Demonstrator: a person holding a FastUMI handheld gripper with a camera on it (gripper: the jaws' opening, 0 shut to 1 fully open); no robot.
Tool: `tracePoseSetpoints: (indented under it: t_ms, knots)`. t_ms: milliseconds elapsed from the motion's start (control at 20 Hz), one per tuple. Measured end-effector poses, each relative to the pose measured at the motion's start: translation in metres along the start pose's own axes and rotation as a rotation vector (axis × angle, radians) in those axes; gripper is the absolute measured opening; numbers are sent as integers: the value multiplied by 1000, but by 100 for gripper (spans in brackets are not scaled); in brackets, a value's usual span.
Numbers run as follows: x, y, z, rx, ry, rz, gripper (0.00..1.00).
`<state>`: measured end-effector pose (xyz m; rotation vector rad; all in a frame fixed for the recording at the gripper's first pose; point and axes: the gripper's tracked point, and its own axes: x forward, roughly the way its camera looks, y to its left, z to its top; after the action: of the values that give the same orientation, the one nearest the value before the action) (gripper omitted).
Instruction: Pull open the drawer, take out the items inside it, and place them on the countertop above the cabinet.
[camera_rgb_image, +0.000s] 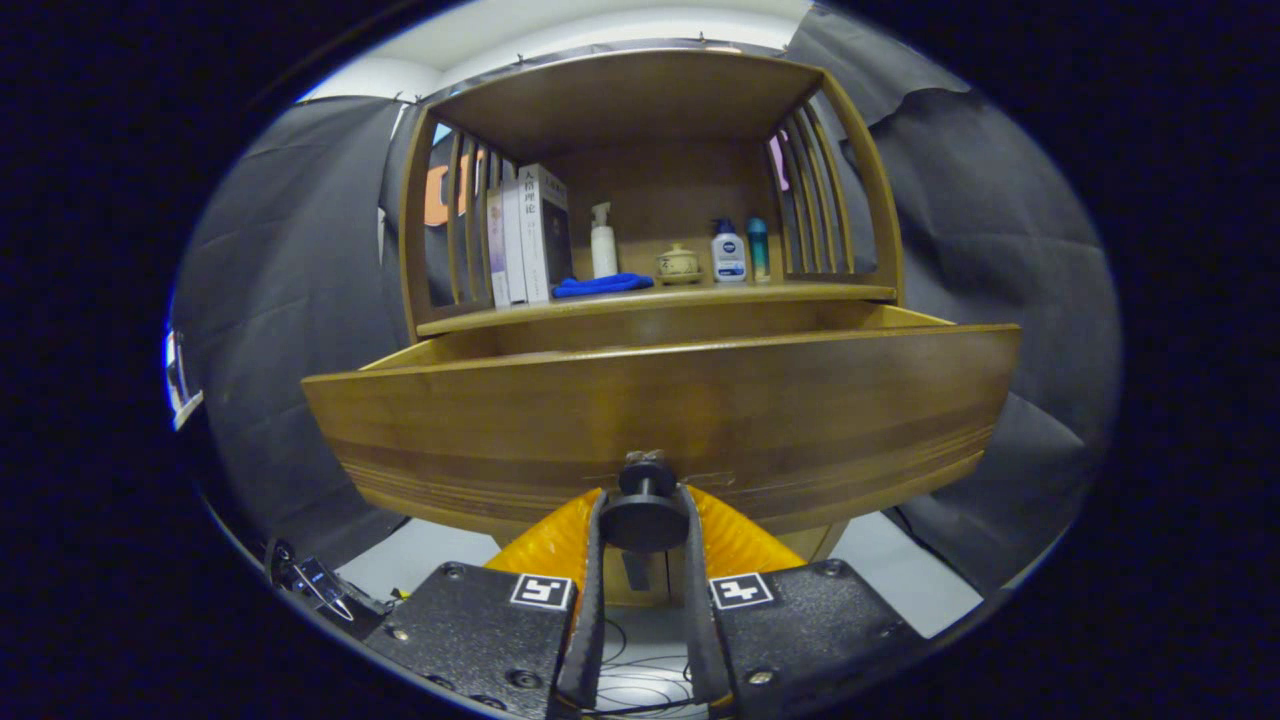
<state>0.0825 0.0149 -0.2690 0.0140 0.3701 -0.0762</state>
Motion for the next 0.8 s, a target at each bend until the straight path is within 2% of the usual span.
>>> tracePoseSetpoints:
  t_ms: [200,800]
  knots:
    - [-1,0,0,-9,12,12,40]
    - [-31,3,-16,-19,57,25,39]
